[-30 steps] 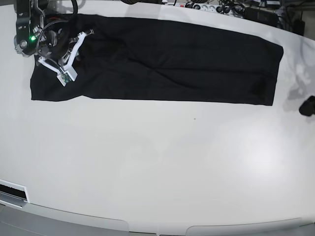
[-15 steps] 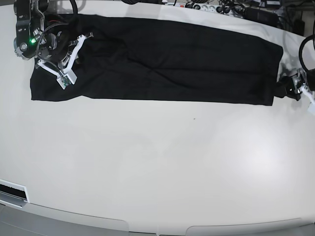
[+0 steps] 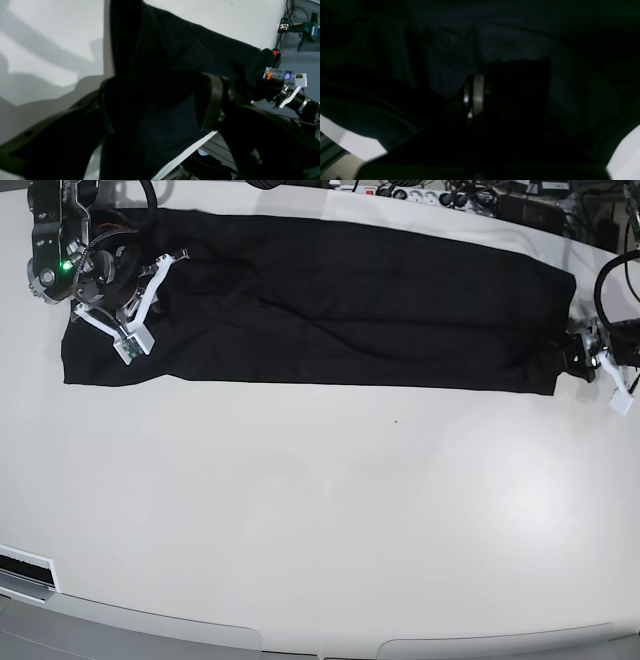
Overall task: Layout the t-shirt on the table in an organized manner, then fold the t-shirt properly
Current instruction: 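Pull the shirt ends apart with both grippers to straighten the strip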
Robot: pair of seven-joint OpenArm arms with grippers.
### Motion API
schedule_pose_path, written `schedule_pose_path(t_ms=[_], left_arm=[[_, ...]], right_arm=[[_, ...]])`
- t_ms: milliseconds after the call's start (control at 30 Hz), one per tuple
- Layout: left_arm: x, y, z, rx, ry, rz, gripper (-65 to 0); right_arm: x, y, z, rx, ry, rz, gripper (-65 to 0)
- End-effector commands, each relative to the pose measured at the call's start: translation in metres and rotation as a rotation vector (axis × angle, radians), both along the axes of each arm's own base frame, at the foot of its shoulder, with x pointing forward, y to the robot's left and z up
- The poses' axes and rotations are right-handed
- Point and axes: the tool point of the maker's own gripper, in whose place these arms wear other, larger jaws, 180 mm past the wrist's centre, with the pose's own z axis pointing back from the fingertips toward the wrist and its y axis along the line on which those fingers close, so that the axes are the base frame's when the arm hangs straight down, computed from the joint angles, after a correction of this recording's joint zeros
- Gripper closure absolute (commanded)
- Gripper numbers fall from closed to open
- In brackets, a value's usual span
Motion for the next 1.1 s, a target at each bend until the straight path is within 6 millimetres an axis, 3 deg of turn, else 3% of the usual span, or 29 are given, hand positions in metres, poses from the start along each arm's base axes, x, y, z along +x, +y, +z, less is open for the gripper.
schedule_pose_path(t_ms=[0,333,367,467,500,800,1067], left_arm=[[-0.012,0.008,-0.002,0.037,0.046,-0.038,-44.6],[-0.038,-0.028,-0.021,-0.018,0.137,-0.157,-42.3],[-0.040,-0.029,-0.022,-0.017,0.145,-0.167,-36.8],[-0.042,-0.028,-0.022,-0.014,0.158,-0.180,-6.8],[-0.042,-0.027,-0.021,-0.011,0.158,-0.183,0.0],[-0.001,0.006,0.013,0.060,0.065,-0.160,0.0],[0.040,0.043,0.063,0.128,-0.046,-0.124,0.0]], right_arm=[[0.007,-0.002,0.006,0.000,-0.028,0.000,0.0],[0.013,-0.002,0.009,0.000,-0.042,0.000,0.0],[0.013,-0.002,0.009,0.000,-0.042,0.000,0.0],[0.015,-0.002,0.010,0.000,-0.046,0.000,0.0],[0.016,-0.002,0.010,0.001,-0.048,0.000,0.0],[0.037,0.005,0.031,0.003,-0.124,0.040,0.0],[0.043,0.007,0.044,-0.005,-0.160,0.047,0.0]])
